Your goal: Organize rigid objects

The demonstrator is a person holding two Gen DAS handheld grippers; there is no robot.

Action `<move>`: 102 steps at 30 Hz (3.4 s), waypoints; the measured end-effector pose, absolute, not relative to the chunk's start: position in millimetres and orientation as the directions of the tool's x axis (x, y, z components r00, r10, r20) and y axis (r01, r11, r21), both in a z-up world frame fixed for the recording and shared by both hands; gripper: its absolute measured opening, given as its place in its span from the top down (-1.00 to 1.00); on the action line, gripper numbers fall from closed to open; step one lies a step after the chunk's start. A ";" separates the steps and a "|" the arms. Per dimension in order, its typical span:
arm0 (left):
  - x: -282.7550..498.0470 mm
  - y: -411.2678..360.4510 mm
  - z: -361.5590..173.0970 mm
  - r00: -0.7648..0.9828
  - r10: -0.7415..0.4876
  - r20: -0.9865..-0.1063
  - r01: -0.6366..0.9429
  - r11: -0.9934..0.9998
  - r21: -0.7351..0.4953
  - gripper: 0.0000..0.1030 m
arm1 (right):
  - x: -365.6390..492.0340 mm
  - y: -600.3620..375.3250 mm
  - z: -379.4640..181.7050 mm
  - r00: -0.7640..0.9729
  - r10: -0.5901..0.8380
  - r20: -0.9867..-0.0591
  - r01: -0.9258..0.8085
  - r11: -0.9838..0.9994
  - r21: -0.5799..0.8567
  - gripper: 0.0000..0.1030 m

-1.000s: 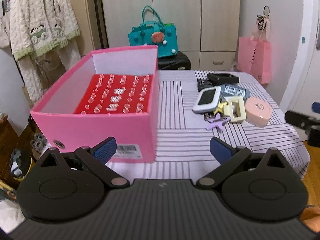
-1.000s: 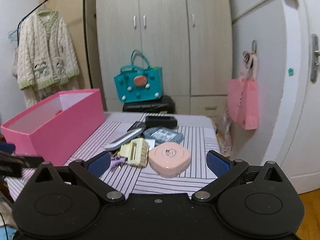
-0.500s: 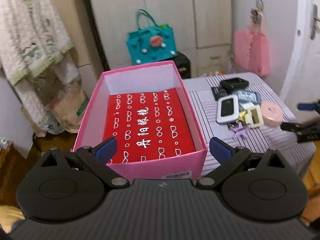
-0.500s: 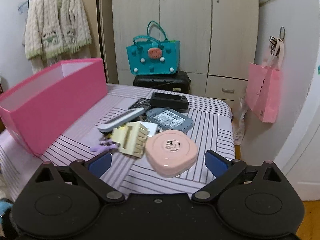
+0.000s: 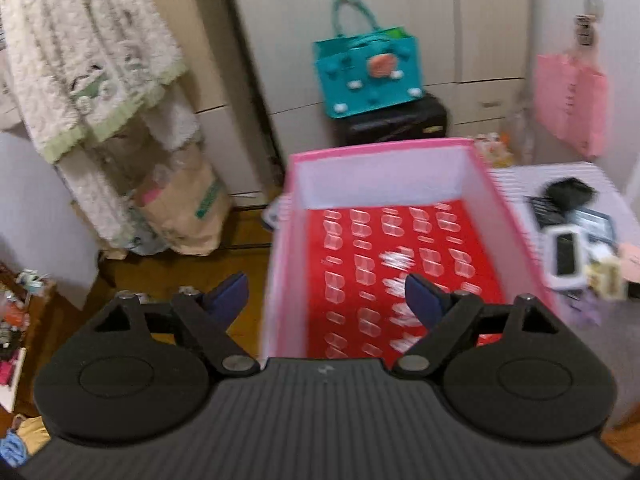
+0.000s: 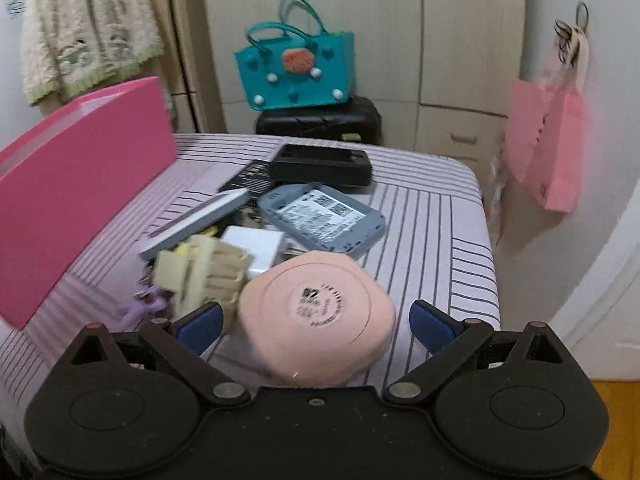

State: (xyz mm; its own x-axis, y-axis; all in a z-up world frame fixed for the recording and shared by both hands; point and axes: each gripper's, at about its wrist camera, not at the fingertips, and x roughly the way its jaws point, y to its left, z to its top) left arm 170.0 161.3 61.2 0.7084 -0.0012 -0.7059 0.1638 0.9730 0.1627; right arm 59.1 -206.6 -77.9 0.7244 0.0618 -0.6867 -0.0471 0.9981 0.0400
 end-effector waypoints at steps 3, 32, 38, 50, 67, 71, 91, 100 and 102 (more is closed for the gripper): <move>202.2 174.9 47.6 0.664 0.021 -0.748 0.159 0.973 0.169 -0.61 | 67.7 -205.5 -81.9 0.718 0.042 -0.695 -0.032 0.999 0.027 -0.93; 241.6 188.3 1.5 0.553 -0.041 -0.832 0.212 0.973 0.093 0.94 | 90.5 -177.3 13.2 0.719 0.237 -0.653 -0.239 0.967 0.088 -0.67; 239.5 174.9 2.2 0.549 -0.075 -0.833 0.265 0.960 0.088 0.93 | 113.3 -130.4 52.4 0.667 0.446 -0.596 -0.443 0.881 0.163 -0.67; 241.5 162.5 3.8 0.501 -0.078 -0.862 0.308 0.947 0.093 0.92 | 223.7 13.7 50.5 0.306 0.541 -0.783 -0.606 0.745 0.278 -0.66; 238.6 179.0 2.3 0.509 -0.170 -0.844 0.298 0.954 -0.012 0.88 | 308.0 93.4 -31.7 0.239 0.380 -0.893 -0.613 0.773 0.165 -0.67; 240.2 178.8 3.0 0.499 -0.179 -0.848 0.298 0.954 -0.025 0.87 | 310.9 96.9 -43.7 0.218 0.356 -0.909 -0.623 0.768 0.151 -0.67; 237.4 177.7 3.0 0.505 -0.176 -0.845 0.298 0.954 -0.020 0.87 | 210.2 -11.9 78.7 0.418 0.476 -0.774 -0.598 0.785 0.161 -0.75; 231.6 176.1 4.3 0.500 -0.167 -0.850 0.285 0.958 -0.020 0.87 | 135.7 -85.1 73.0 0.656 0.416 -0.629 -0.531 0.847 0.006 -0.75; 229.6 177.4 3.3 0.505 -0.168 -0.847 0.280 0.960 -0.023 0.87 | 126.4 -97.0 58.5 0.672 0.386 -0.632 -0.500 0.866 -0.003 -0.75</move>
